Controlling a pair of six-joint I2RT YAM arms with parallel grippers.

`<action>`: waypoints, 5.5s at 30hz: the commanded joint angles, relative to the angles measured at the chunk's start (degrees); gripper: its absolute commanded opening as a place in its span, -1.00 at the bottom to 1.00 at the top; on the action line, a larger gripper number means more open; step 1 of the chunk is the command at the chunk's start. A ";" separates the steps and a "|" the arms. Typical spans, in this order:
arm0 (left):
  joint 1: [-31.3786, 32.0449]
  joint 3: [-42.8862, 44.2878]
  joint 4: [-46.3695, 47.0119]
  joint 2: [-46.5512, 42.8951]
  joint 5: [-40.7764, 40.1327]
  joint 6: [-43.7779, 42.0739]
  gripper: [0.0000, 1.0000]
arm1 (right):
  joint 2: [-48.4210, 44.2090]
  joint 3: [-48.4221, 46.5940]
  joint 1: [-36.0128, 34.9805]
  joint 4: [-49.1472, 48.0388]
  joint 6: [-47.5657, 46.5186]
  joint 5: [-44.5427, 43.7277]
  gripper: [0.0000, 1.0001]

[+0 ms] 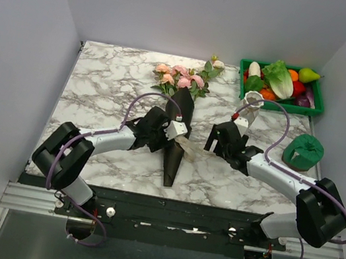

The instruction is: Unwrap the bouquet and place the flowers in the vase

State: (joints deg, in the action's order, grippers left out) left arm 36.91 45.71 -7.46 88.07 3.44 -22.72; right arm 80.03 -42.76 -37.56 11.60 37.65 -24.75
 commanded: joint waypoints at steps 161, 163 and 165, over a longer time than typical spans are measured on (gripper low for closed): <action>-16.96 46.49 -45.18 15.63 39.61 0.67 0.80 | -32.04 -4.79 0.47 17.76 -12.86 -7.15 0.97; -15.21 45.17 -44.48 15.73 39.10 -1.09 0.80 | -31.95 -4.52 0.47 17.59 -12.60 -6.71 0.97; -12.48 43.67 -43.87 15.81 38.05 -2.06 0.80 | -32.13 -4.00 0.38 17.06 -12.60 -6.10 0.97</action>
State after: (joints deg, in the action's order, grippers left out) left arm 19.88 90.11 -47.90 104.68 36.14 -20.25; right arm 48.71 -48.23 -36.71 30.85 25.65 -32.95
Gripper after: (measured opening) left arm 0.902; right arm 0.987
